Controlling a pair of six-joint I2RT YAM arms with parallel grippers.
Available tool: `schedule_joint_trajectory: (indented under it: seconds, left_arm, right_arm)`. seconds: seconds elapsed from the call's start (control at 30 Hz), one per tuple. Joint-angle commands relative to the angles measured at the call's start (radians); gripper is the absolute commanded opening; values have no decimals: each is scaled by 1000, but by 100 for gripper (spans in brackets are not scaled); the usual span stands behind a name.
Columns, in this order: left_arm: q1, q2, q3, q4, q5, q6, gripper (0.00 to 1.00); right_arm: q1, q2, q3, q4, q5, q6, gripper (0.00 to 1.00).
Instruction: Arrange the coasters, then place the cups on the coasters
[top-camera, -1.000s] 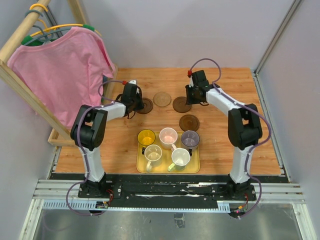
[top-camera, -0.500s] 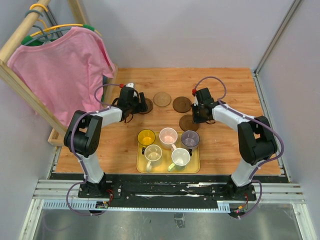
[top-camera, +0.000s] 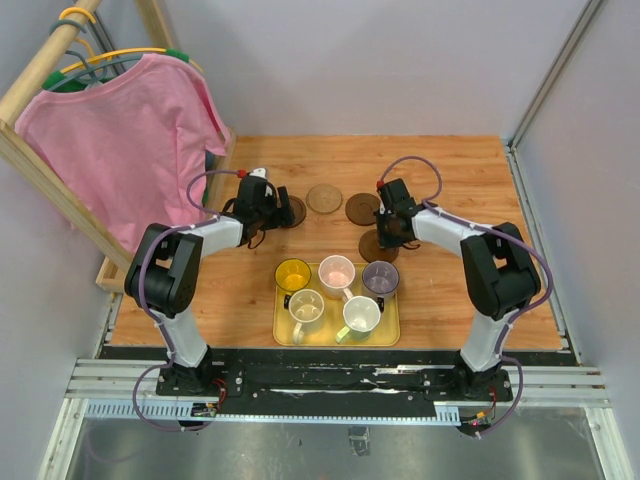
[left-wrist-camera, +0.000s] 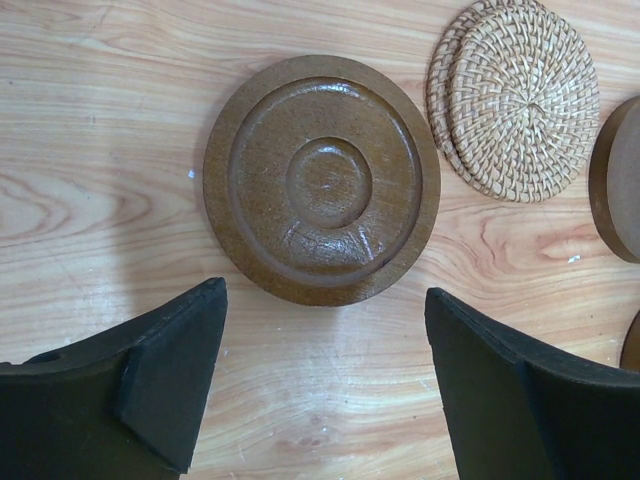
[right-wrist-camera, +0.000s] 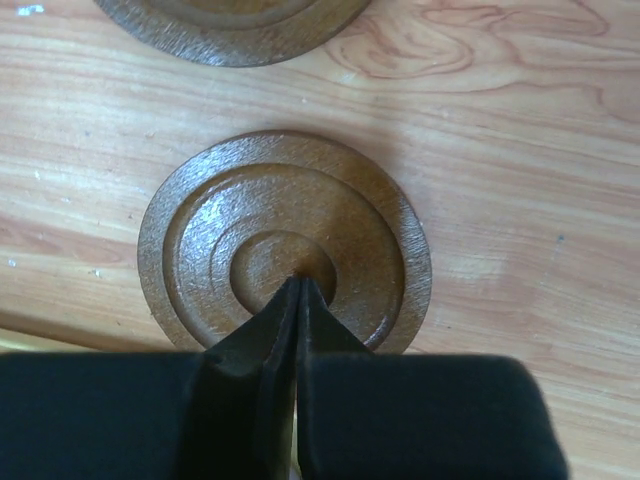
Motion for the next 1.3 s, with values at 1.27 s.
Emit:
schedule_joint_trajectory:
  seconds: [1.27]
  left_arm:
    - [2,114,235,-3,-23,92,82]
  right_arm:
    - [-247,258,535,-59,-34,-107,39]
